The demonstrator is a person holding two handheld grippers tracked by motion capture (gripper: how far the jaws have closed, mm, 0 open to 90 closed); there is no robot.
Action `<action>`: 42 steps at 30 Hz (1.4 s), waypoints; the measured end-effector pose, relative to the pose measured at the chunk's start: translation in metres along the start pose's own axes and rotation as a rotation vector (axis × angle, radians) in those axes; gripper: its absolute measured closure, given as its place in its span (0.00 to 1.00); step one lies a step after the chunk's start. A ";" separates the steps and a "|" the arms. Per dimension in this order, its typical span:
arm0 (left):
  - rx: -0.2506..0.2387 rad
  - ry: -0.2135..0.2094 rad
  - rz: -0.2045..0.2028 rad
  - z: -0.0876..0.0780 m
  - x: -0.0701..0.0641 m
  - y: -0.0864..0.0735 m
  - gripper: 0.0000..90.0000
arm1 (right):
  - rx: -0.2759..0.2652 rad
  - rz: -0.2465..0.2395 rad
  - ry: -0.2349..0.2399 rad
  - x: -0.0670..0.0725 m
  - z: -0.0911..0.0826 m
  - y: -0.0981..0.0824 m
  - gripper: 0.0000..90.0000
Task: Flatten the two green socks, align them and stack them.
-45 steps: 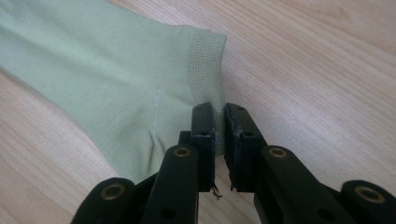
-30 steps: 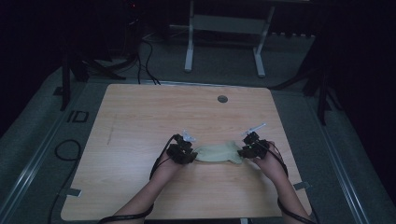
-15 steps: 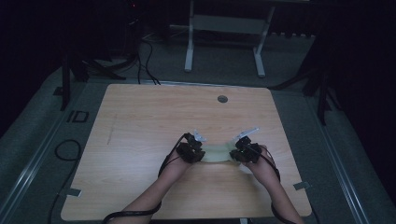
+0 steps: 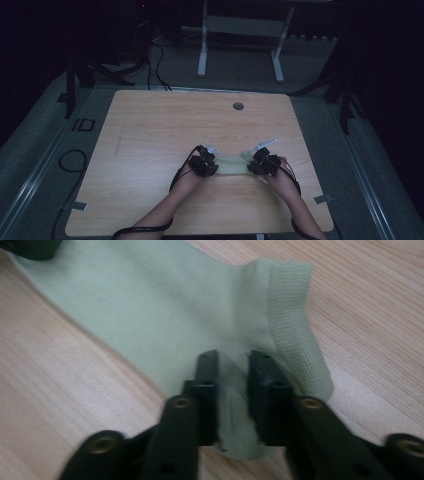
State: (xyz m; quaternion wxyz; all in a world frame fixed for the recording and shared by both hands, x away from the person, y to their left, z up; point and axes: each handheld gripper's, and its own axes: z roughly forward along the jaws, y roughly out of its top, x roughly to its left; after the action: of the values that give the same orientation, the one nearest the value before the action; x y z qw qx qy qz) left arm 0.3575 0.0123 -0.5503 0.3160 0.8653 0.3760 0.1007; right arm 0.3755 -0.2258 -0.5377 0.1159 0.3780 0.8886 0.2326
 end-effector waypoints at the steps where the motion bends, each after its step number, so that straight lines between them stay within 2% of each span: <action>1: 0.000 0.000 0.000 0.000 0.000 0.000 0.79 | 0.000 0.000 0.000 0.000 0.000 0.000 0.78; 2: 0.000 0.000 0.000 0.000 0.000 0.000 0.79 | 0.002 -0.002 0.006 0.001 -0.001 0.001 0.78; 3: -0.024 -0.013 -0.008 -0.005 0.000 0.001 0.71 | -0.009 0.010 0.033 0.000 -0.003 0.003 0.71; 7: -0.069 -0.046 0.010 -0.016 -0.004 0.004 0.64 | -0.071 0.000 0.046 0.004 -0.013 0.008 0.55; 9: -0.095 -0.047 0.011 -0.022 -0.008 0.006 0.59 | -0.113 -0.014 0.048 0.007 -0.019 0.011 0.51; 12: -0.119 -0.062 0.002 -0.030 -0.012 0.008 0.42 | -0.178 -0.022 0.055 0.010 -0.028 0.015 0.40; 13: -0.125 -0.071 -0.004 -0.032 -0.013 0.008 0.37 | -0.179 -0.010 0.061 0.010 -0.030 0.016 0.37; 14: -0.140 -0.099 -0.001 -0.034 -0.013 0.006 0.32 | -0.184 -0.010 0.066 0.011 -0.031 0.016 0.34; 15: -0.137 -0.100 0.013 -0.034 -0.015 0.005 0.27 | -0.197 -0.023 0.071 0.013 -0.032 0.016 0.32; 16: -0.132 -0.073 0.025 -0.035 -0.016 0.003 0.23 | -0.205 -0.037 0.083 0.016 -0.034 0.016 0.30; 17: -0.135 -0.061 0.041 -0.036 -0.018 0.000 0.16 | -0.209 -0.049 0.112 0.017 -0.034 0.015 0.25; 18: -0.134 -0.069 0.053 -0.037 -0.018 -0.002 0.13 | -0.213 -0.054 0.136 0.019 -0.034 0.014 0.21; 20: -0.157 -0.082 0.039 -0.040 -0.018 -0.006 0.08 | -0.218 -0.064 0.130 0.021 -0.035 0.013 0.17; 21: -0.170 -0.081 0.037 -0.043 -0.018 -0.008 0.08 | -0.217 -0.065 0.121 0.022 -0.035 0.012 0.14; 23: -0.186 -0.048 0.052 -0.048 -0.020 -0.011 0.08 | -0.220 -0.063 0.087 0.021 -0.035 0.010 0.15; 24: -0.186 -0.048 0.052 -0.048 -0.020 -0.011 0.08 | -0.220 -0.063 0.087 0.021 -0.035 0.010 0.15; 26: -0.190 -0.026 0.070 -0.055 -0.021 -0.017 0.08 | -0.259 -0.049 0.057 0.019 -0.037 0.003 0.15; 31: -0.215 -0.032 0.067 -0.062 -0.017 -0.026 0.07 | -0.254 -0.060 0.018 0.016 -0.040 -0.006 0.15; 33: -0.229 -0.063 0.045 -0.066 -0.013 -0.030 0.07 | -0.259 -0.058 0.012 0.014 -0.042 -0.012 0.15; 42: -0.235 -0.017 0.048 -0.080 -0.005 -0.051 0.04 | -0.275 -0.028 -0.021 0.006 -0.049 -0.034 0.15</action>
State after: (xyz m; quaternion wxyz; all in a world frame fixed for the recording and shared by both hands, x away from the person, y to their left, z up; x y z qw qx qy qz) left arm 0.2916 0.0728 -0.5196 0.4158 0.8320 0.3379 0.1440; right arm 0.3317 -0.2583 -0.5131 0.1794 0.3485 0.8522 0.3465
